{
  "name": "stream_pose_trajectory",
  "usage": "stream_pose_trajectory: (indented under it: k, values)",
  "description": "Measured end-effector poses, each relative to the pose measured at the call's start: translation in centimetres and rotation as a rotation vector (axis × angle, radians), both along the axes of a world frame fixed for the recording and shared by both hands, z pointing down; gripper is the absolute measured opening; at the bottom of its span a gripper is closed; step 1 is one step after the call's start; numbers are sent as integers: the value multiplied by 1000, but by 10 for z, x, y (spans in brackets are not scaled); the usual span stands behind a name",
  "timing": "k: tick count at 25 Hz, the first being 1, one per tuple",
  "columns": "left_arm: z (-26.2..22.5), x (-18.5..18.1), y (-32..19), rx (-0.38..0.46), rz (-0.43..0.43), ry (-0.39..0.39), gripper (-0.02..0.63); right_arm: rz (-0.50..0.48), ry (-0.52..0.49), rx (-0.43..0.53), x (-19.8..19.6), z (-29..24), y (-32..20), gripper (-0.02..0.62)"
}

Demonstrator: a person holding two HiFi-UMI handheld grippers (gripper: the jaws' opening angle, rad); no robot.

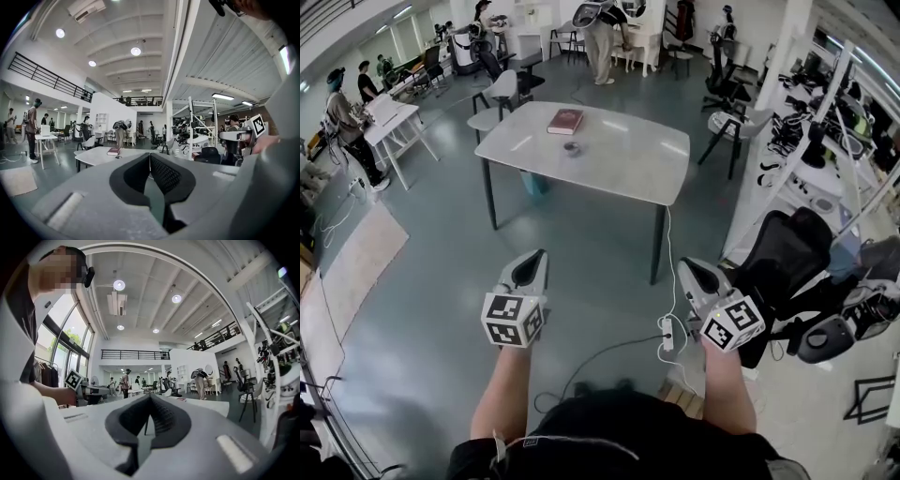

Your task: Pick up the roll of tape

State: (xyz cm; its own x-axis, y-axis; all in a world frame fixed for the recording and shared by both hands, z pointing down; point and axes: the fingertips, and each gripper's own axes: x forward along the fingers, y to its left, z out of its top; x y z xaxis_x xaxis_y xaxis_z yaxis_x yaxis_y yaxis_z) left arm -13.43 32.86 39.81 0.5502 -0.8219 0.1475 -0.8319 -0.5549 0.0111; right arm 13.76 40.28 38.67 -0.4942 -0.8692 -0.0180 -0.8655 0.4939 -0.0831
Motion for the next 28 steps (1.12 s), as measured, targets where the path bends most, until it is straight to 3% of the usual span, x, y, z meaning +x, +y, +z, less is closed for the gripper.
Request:
stream_pose_trajectory:
  k: [9, 18, 28]
  values:
    - [-2, 23, 4, 3, -15, -19, 12, -49, -42, -43, 20, 15, 7, 3]
    - [7, 66, 20, -10, -6, -43, 14, -34, -58, -77, 64, 33, 20, 3]
    - [13, 92, 22, -28, 21, -49, 14, -68, -48, -77, 73, 32, 16, 3]
